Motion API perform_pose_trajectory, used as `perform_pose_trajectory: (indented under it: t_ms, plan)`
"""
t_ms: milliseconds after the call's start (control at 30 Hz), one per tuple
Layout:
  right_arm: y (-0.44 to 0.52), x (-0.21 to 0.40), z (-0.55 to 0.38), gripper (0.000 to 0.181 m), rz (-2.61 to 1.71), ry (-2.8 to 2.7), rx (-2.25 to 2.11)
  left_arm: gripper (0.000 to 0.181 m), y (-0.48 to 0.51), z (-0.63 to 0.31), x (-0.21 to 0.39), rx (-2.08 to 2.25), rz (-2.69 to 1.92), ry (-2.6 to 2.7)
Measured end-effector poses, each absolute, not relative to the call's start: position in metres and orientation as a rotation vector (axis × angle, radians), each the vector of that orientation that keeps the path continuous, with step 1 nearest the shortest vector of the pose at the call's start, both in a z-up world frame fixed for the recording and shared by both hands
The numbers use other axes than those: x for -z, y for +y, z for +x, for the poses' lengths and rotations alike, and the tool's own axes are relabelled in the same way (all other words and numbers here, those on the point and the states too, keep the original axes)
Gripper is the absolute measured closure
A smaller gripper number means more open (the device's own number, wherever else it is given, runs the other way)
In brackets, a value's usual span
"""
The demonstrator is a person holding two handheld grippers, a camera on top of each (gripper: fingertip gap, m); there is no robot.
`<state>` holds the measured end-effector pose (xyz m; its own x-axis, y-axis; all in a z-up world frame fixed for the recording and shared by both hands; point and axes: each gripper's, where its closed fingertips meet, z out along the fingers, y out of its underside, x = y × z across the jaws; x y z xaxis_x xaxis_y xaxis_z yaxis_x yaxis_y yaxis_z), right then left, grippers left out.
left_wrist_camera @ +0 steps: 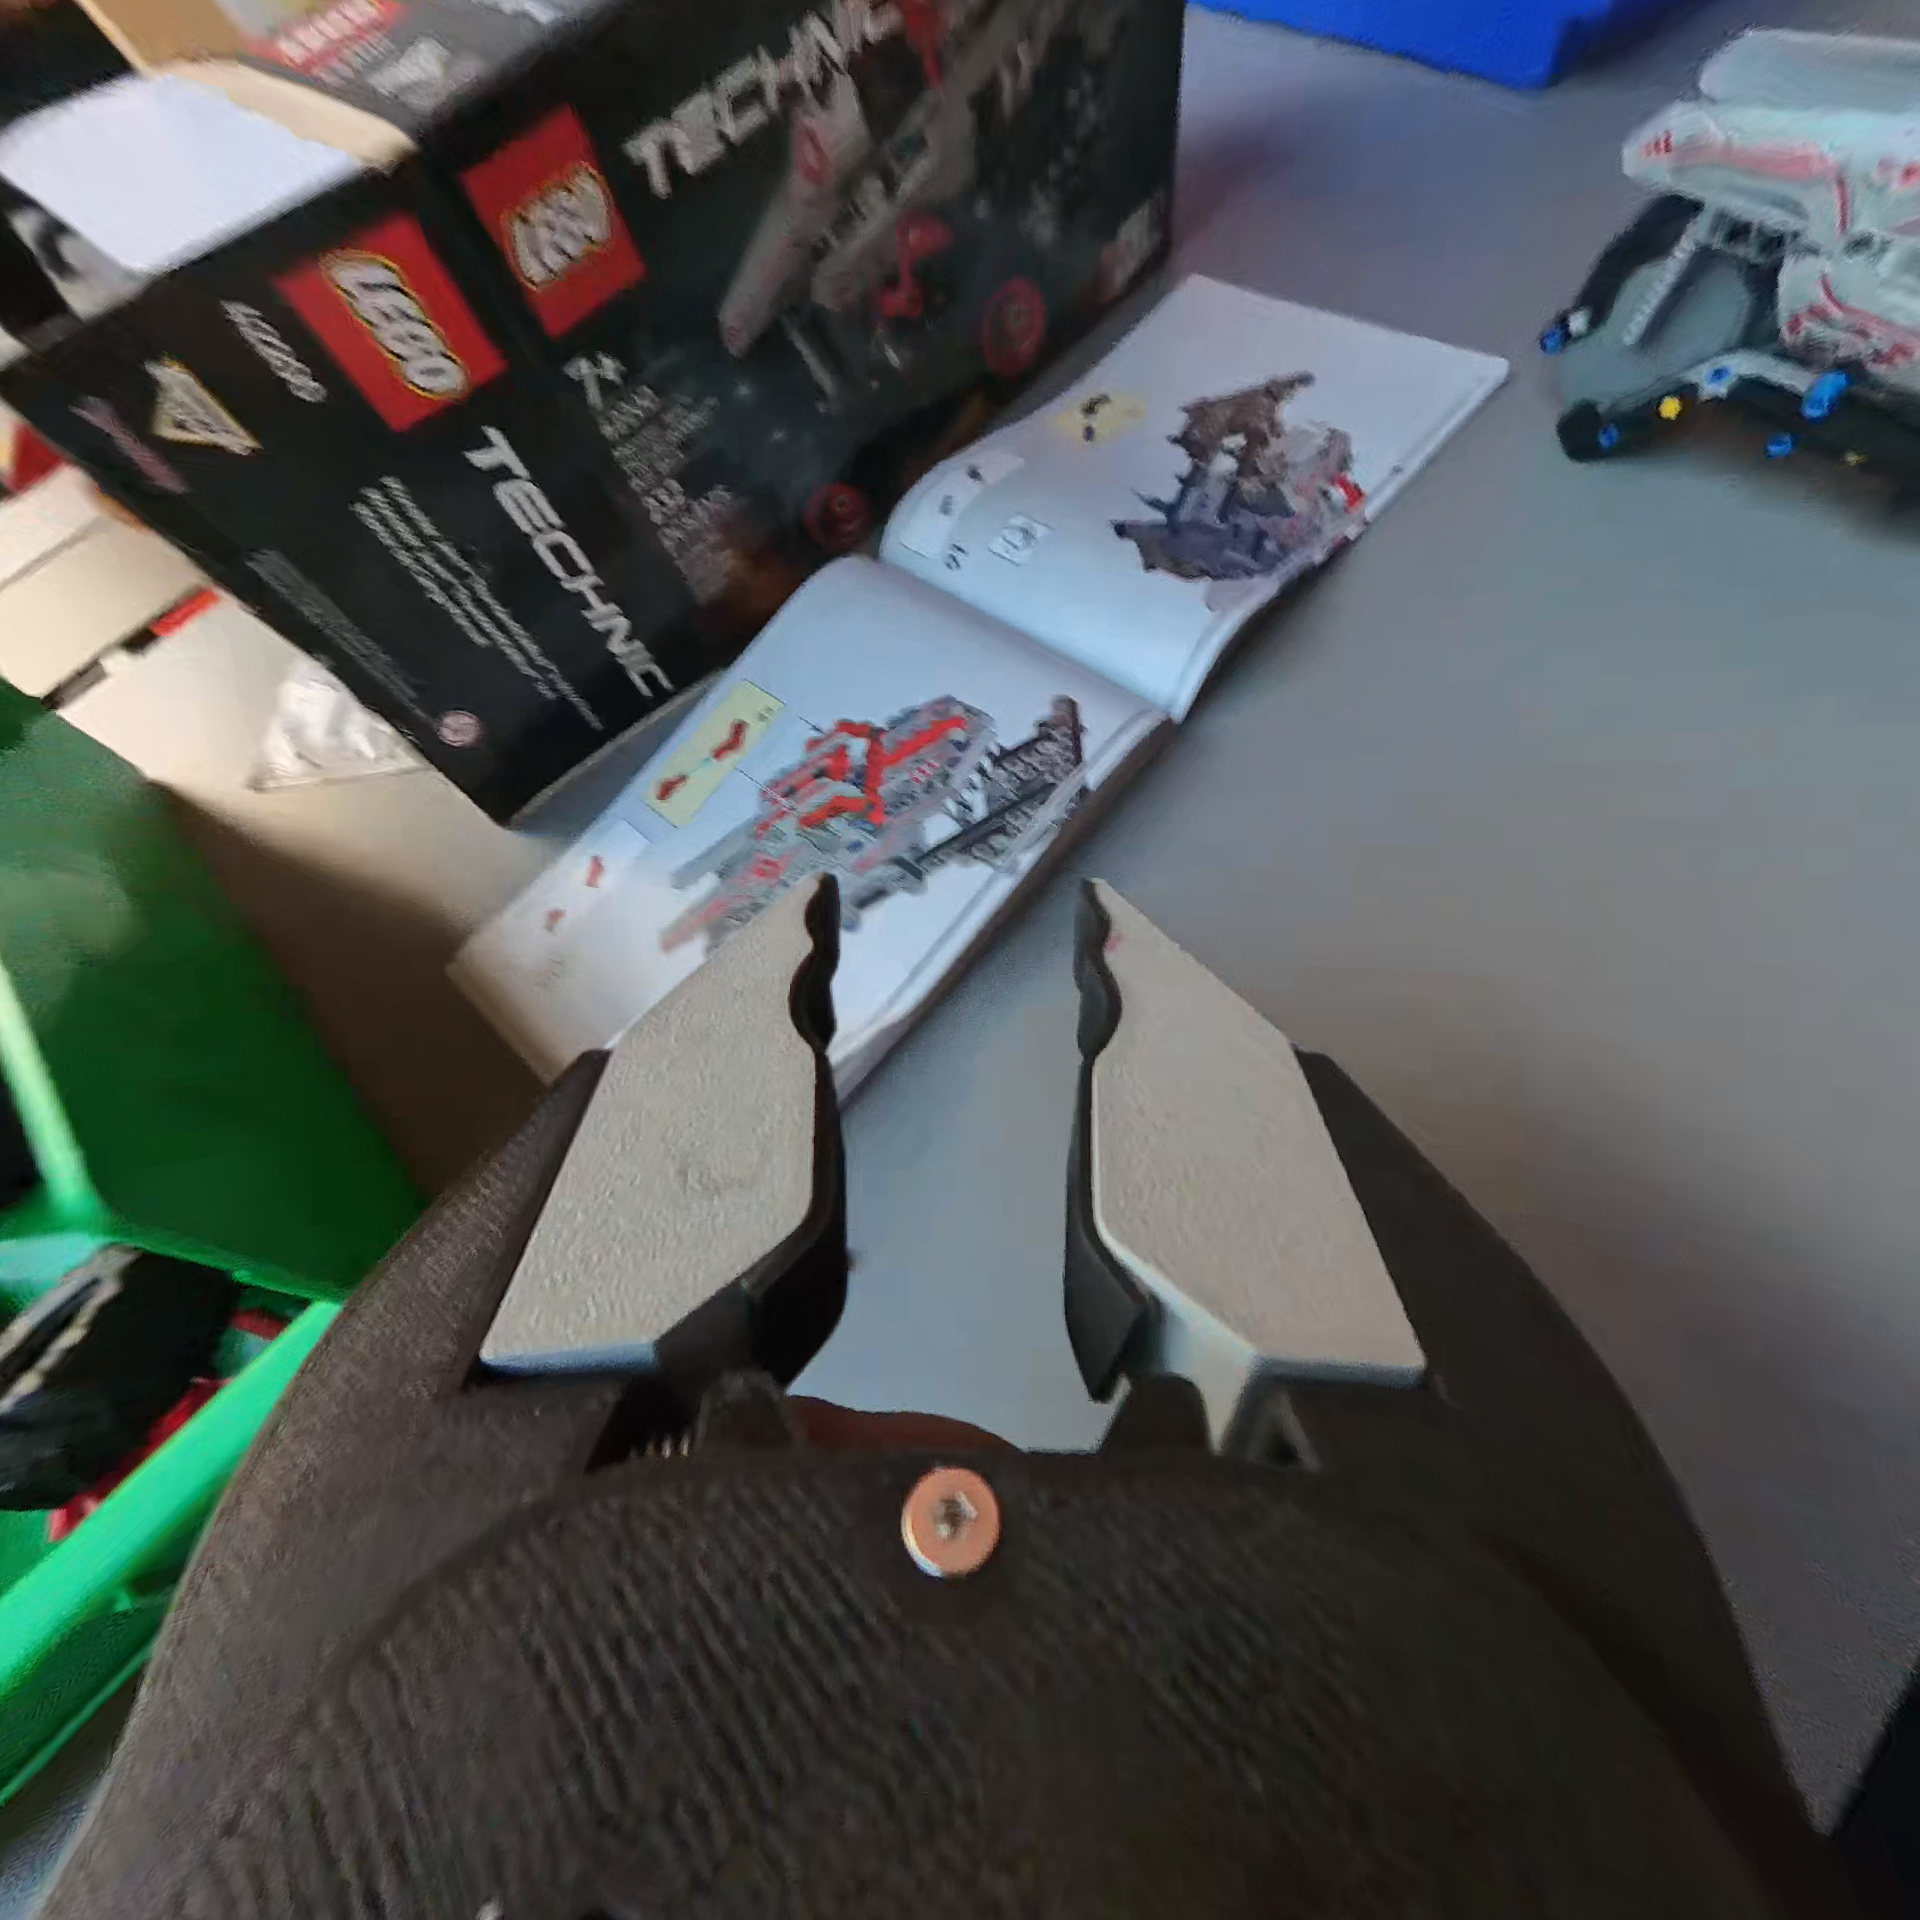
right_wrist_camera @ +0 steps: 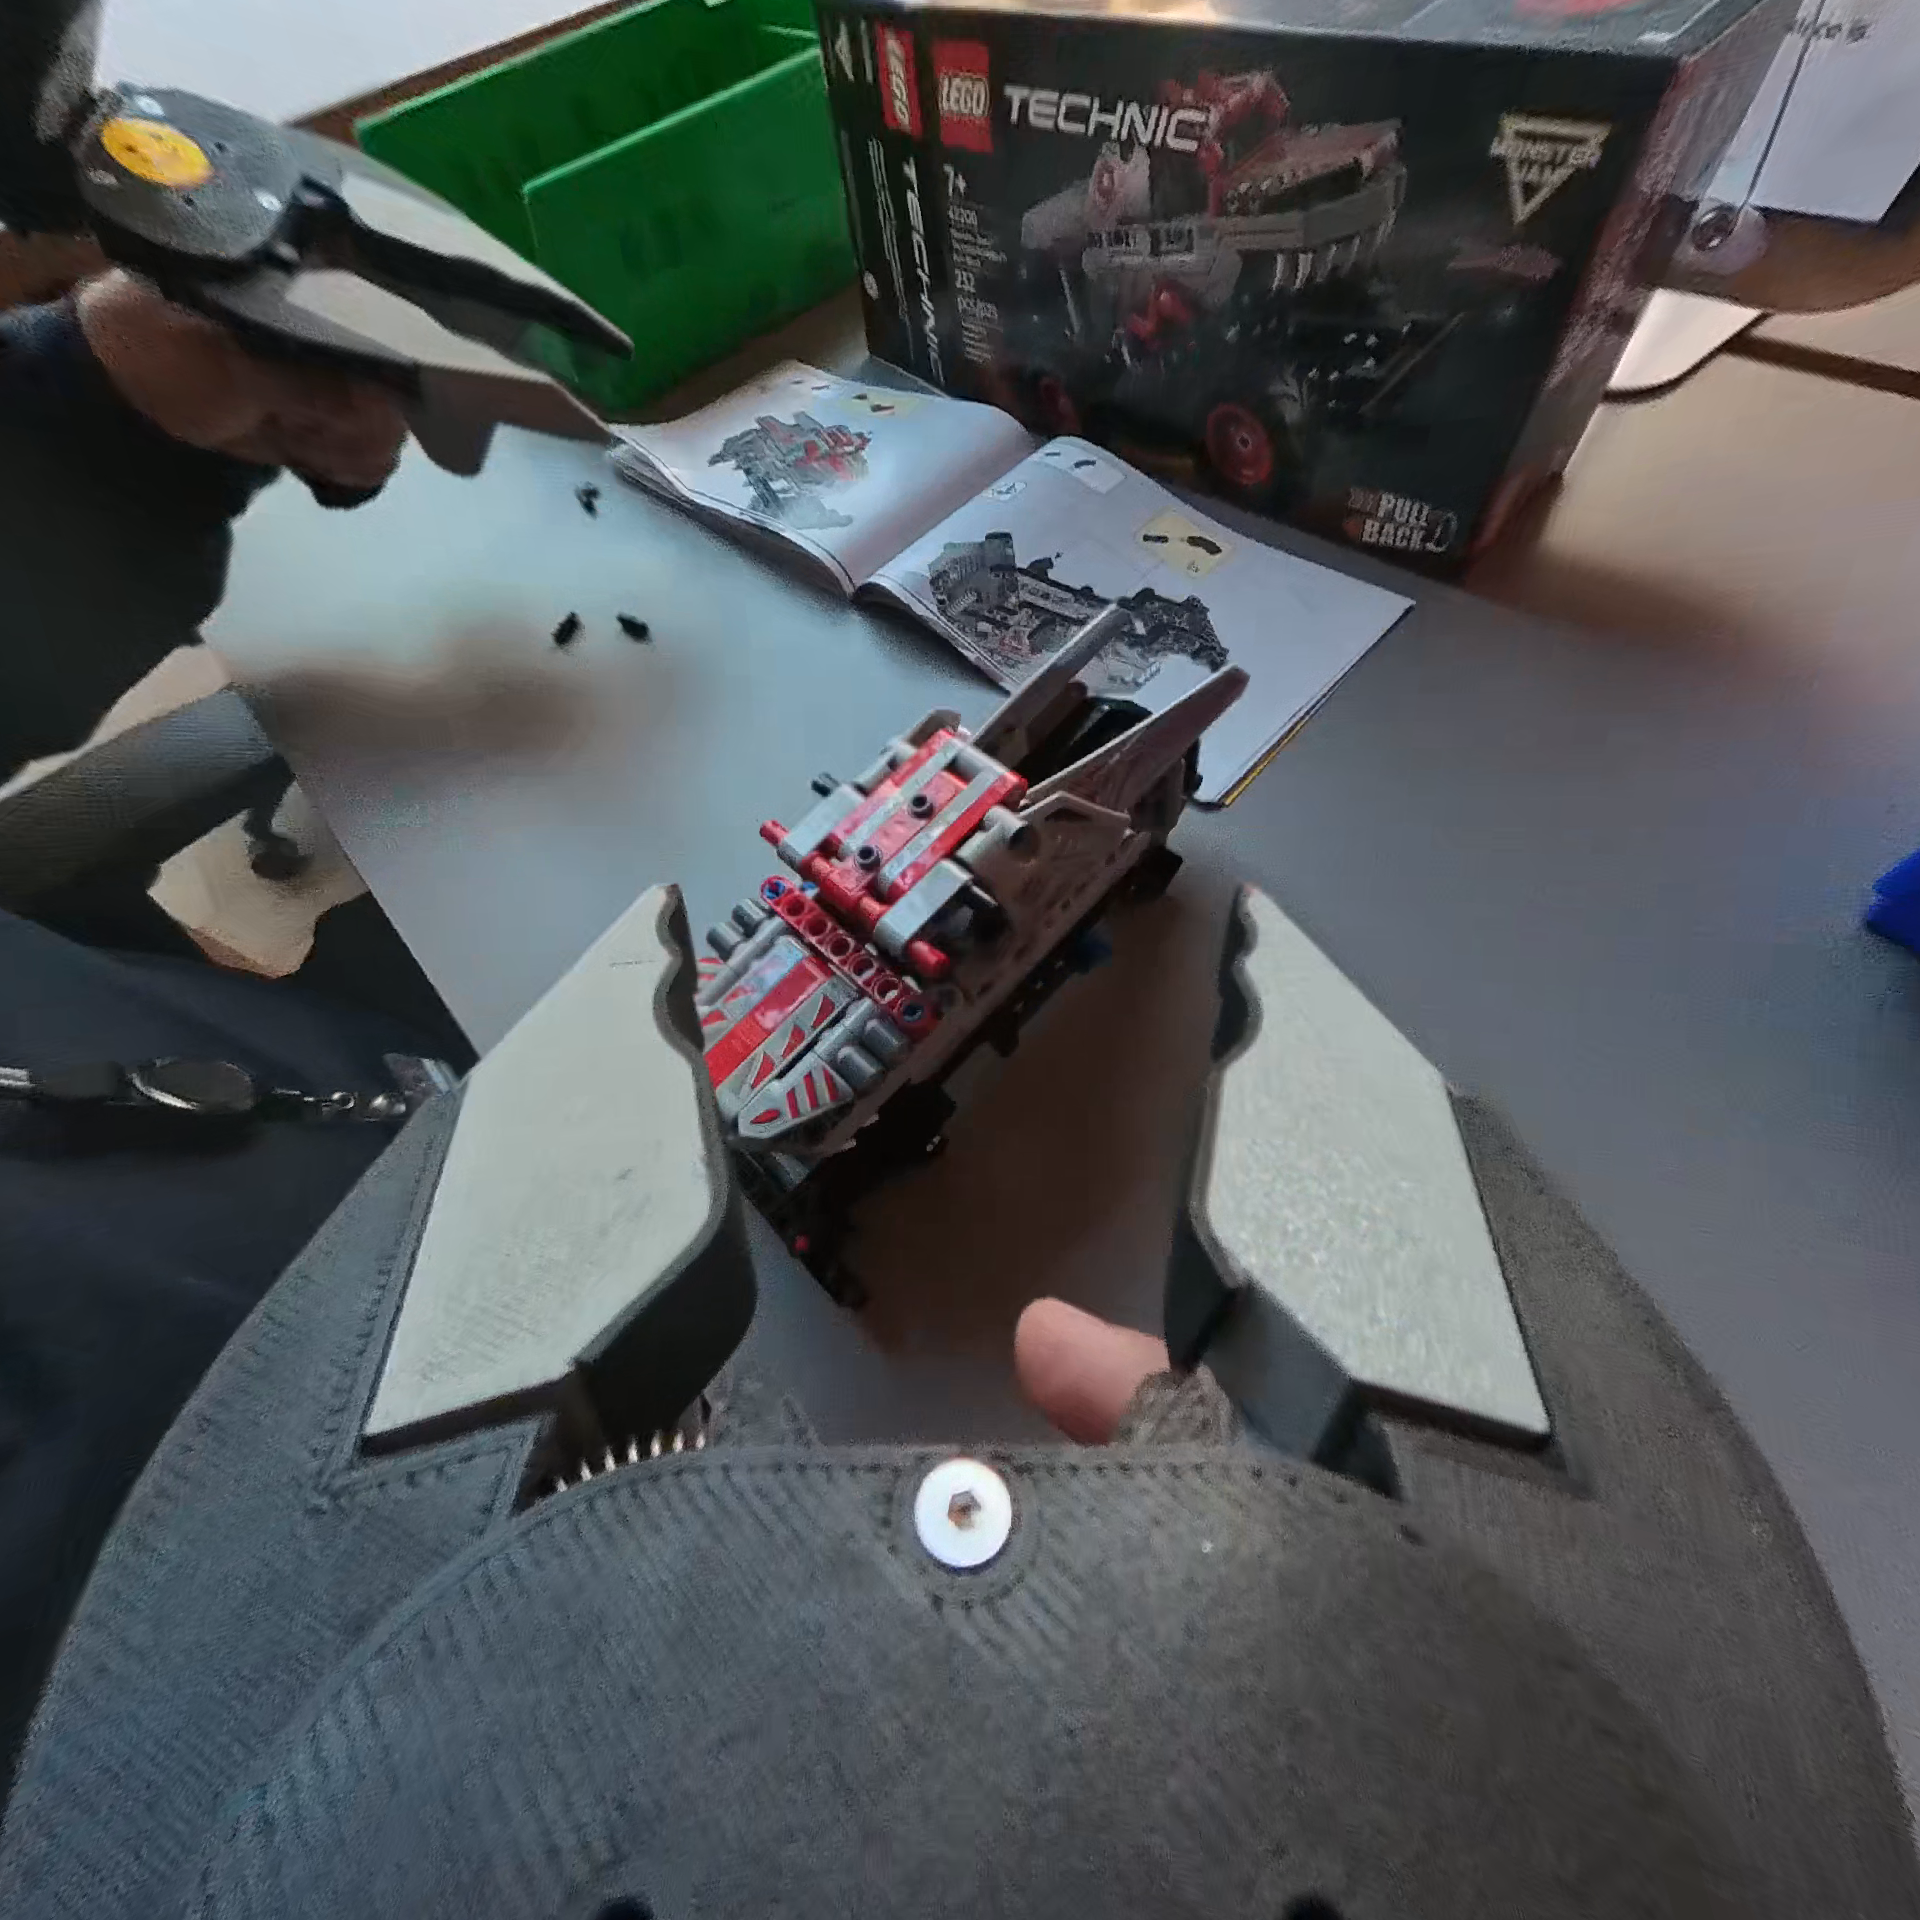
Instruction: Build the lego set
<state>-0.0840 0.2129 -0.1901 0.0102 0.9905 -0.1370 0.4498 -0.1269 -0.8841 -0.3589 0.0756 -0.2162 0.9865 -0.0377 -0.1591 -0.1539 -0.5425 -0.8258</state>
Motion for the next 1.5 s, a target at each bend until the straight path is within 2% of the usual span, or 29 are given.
perform_pose_trajectory:
  t_ms: [33,167,267,400,600,633,667,700,900,1033,1133,1333,1400,1467,1500]
  plan:
    - [0.214,0.193,-0.081,0.082,-1.646,-1.477,-1.027,0.137,0.077,-0.368,0.207,-0.16,-2.102,0.115]
    - [0.203,0.169,-0.072,0.085,-1.604,-1.398,-1.019,0.132,0.074,-0.394,0.169,-0.182,-1.973,0.129]
    - [0.191,0.166,-0.075,0.075,-1.667,-1.395,-0.986,0.126,0.069,-0.4,0.159,-0.148,-1.931,0.198]
    - [0.176,0.196,-0.094,0.066,-1.743,-1.461,-0.8,0.133,0.059,-0.404,0.162,-0.129,-1.879,0.269]
    - [0.191,0.232,-0.103,0.078,-1.781,-1.54,-0.479,0.135,0.035,-0.393,0.192,0.005,-1.927,0.274]
    - [0.199,0.233,-0.1,0.081,-1.782,-1.535,-0.427,0.135,0.028,-0.39,0.196,0.006,-1.937,0.291]
    - [0.205,0.233,-0.096,0.074,-1.79,-1.525,-0.409,0.135,0.021,-0.387,0.199,0.004,-1.939,0.306]
    - [0.212,0.233,-0.091,0.074,-1.82,-1.506,-0.399,0.135,0.014,-0.384,0.202,0.009,-1.939,0.314]
    - [0.244,0.214,-0.061,0.089,-1.847,-1.335,-0.302,0.137,-0.023,-0.398,0.227,0.023,-2.007,0.12]
    - [0.226,0.179,-0.075,0.118,-1.699,-1.255,-0.412,0.135,-0.035,-0.422,0.229,0.01,-1.988,-0.053]
    - [0.185,0.168,-0.113,0.125,-1.618,-1.289,-0.668,0.137,-0.038,-0.436,0.219,0.032,-1.908,-0.147]
    - [0.105,0.182,-0.199,0.123,-1.501,-1.427,-1.129,0.142,-0.038,-0.46,0.204,-0.058,-1.884,-0.205]
    - [0.094,0.193,-0.216,0.123,-1.492,-1.48,-1.172,0.148,-0.04,-0.491,0.168,-0.227,-1.839,-0.191]
    - [0.09,0.198,-0.228,0.122,-1.446,-1.519,-1.162,0.164,-0.033,-0.524,0.128,-0.326,-1.775,-0.151]
    - [0.092,0.2,-0.234,0.122,-1.418,-1.535,-1.125,0.164,-0.026,-0.541,0.117,-0.33,-1.793,-0.15]
